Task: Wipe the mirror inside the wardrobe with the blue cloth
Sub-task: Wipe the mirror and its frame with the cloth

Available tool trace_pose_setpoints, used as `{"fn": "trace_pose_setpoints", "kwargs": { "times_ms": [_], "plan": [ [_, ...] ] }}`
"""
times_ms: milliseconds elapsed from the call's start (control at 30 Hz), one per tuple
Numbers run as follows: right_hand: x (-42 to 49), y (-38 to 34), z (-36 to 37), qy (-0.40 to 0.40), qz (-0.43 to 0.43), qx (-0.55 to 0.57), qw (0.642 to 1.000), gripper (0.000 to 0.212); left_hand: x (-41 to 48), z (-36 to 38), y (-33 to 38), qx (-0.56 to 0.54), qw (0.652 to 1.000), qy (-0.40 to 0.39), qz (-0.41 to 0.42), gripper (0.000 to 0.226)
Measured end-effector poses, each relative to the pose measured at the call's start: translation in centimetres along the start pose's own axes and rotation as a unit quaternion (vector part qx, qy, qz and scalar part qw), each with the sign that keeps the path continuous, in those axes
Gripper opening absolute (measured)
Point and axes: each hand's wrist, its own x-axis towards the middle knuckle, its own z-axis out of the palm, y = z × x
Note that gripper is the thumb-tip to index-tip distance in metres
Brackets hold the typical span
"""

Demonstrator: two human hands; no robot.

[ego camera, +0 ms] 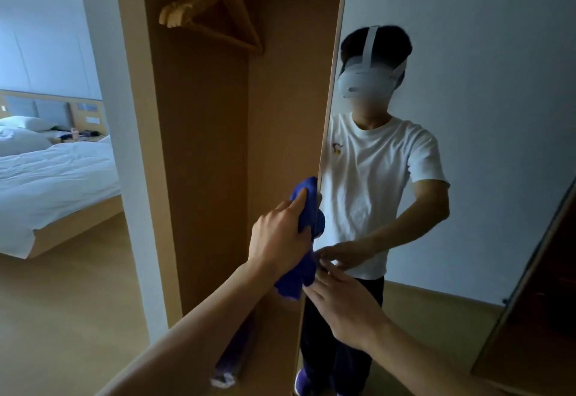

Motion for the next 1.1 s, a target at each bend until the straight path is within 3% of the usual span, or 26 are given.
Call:
{"fn": "trace_pose_setpoints", "kwargs": {
  "times_ms": [133, 433, 633, 800, 1000, 1100],
  "plan": [
    [-0.6, -0.1, 1.1, 0.037, -0.010, 0.058, 0.998, 0.053, 0.1, -0.2, 0.9, -0.034, 0.998, 0.059, -0.006, 0.070],
    [-1.9, 1.8, 1.3, 0.046, 0.024, 0.105, 0.993, 0.057, -4.6, 4.0, -1.2, -0.033, 0.998, -0.031, -0.050, 0.073],
    [-1.2, 0.8, 0.3, 0.097, 0.019, 0.129, 0.987, 0.056, -1.2, 1.1, -0.3, -0.049, 0.998, 0.039, -0.032, 0.073],
    [-2.1, 2.0, -0.3, 0.164, 0.094, 0.145, 0.971, 0.039, -4.4, 4.2, -0.8, -0.040, 0.998, 0.034, -0.020, 0.073],
    [-3.4, 1.2, 0.1, 0.102, 0.090, 0.117, 0.984, 0.045, -9.6, 9.3, -3.4, -0.024, 0.992, -0.092, -0.087, 0.075],
    [-4.3, 0.1, 0.9, 0.072, 0.101, 0.168, 0.978, 0.050, -8.7, 8.8, -3.2, -0.033, 0.992, -0.067, -0.105, 0.073]
  ]
}}
